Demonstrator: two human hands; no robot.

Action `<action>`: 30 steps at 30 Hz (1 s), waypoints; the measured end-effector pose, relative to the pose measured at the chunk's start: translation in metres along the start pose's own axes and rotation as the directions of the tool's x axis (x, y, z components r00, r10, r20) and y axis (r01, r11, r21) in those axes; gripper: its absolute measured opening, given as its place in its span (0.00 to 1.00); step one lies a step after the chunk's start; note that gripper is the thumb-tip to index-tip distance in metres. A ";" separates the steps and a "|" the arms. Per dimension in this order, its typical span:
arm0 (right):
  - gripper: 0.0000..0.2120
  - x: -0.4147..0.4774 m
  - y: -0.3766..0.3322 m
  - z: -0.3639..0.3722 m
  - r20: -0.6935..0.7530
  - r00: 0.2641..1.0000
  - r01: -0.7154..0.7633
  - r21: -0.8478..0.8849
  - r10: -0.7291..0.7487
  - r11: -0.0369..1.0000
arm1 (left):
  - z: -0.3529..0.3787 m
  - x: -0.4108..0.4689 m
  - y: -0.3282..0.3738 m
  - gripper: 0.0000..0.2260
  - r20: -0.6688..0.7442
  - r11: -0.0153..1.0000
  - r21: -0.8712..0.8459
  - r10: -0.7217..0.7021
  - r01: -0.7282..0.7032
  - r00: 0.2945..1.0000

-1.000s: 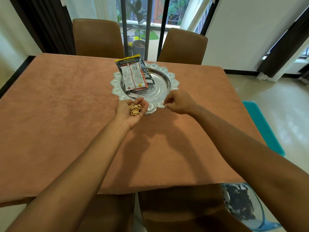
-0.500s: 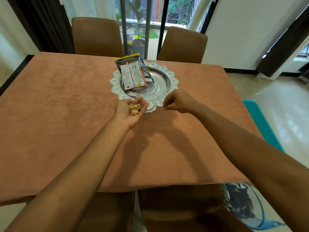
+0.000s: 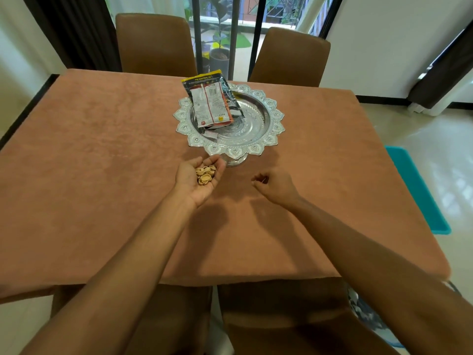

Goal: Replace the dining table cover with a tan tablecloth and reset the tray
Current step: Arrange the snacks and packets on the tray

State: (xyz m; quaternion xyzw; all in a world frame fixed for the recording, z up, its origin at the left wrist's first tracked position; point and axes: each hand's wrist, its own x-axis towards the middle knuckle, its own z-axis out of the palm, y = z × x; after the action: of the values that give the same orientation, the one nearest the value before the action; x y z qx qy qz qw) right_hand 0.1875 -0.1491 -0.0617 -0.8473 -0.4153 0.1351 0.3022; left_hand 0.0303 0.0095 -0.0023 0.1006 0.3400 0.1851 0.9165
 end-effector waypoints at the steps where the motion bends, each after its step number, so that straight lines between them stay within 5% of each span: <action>1: 0.06 0.000 0.002 0.013 0.047 0.999 -0.015 -0.028 0.016 0.999 | -0.006 0.001 0.000 0.21 -0.009 1.000 -0.001 0.003 -0.003 1.000; 6: 0.09 0.022 -0.005 0.068 0.053 0.997 -0.051 -0.089 0.056 0.995 | -0.039 0.011 0.008 0.30 -0.062 1.000 -0.016 0.005 -0.006 0.998; 21: 0.08 0.042 -0.007 0.089 0.059 0.993 -0.092 -0.189 0.105 0.978 | -0.072 0.024 0.017 0.22 -0.139 1.000 -0.002 -0.004 0.004 0.990; 24: 0.06 0.029 -0.025 0.085 -0.094 0.985 -0.139 0.062 0.144 0.988 | -0.066 0.023 0.013 0.21 -0.134 1.000 0.007 -0.016 0.017 0.991; 27: 0.03 0.006 -0.060 0.077 -0.215 0.972 0.003 0.412 0.094 0.911 | -0.061 0.019 0.005 0.22 -0.149 0.999 0.021 -0.034 0.038 0.988; 30: 0.07 -0.012 -0.083 0.069 -0.232 0.969 0.170 0.400 -0.079 0.901 | -0.053 0.017 -0.011 0.23 -0.090 0.996 0.030 -0.083 0.086 0.992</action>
State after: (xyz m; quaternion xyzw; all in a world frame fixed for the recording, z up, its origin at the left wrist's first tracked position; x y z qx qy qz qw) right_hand 0.0951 -0.0921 -0.0647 -0.7443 -0.3962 0.1106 0.5262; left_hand 0.0096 0.0095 -0.0553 0.0931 0.3874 0.1446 0.9057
